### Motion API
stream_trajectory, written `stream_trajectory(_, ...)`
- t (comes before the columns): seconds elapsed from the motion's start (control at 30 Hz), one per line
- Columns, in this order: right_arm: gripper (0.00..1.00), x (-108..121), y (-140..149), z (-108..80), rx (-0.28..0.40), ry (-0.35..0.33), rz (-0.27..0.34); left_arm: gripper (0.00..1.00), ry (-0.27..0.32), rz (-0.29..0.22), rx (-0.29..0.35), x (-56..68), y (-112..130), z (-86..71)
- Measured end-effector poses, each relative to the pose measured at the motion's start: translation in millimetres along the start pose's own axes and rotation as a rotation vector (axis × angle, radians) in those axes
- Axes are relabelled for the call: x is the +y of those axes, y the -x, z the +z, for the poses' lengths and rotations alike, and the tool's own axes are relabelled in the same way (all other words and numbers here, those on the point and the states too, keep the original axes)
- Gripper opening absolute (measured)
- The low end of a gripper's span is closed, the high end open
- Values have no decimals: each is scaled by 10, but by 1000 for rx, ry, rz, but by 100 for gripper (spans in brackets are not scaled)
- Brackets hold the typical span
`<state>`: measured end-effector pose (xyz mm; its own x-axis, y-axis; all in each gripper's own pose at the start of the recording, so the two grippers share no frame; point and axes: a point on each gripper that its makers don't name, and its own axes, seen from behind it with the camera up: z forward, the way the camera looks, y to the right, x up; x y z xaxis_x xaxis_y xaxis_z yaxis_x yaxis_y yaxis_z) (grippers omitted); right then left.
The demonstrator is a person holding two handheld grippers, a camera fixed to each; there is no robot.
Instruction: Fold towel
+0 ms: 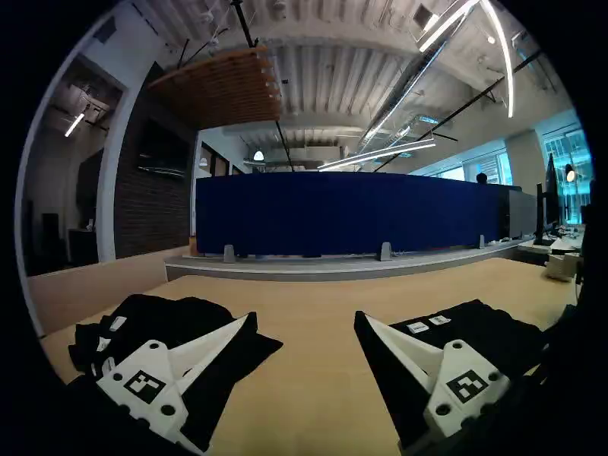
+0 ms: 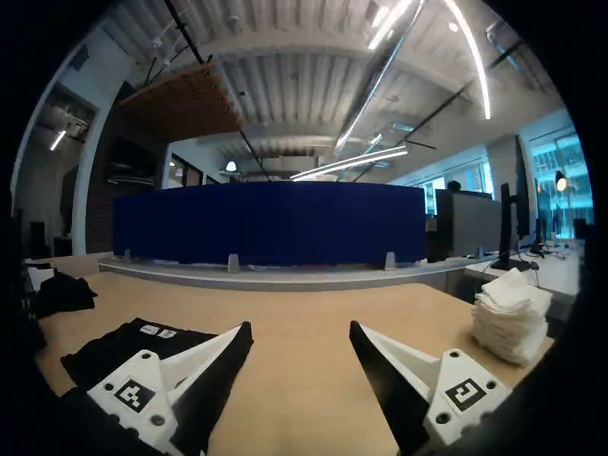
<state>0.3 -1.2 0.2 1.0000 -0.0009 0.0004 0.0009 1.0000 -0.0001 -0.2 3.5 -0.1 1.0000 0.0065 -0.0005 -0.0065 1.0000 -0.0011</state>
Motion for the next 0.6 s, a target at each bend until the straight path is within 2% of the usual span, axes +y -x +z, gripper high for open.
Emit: stream_trajectory(0.6,100,3,0,-3,0,0,0,95,0,1,0,-7,11,-11)
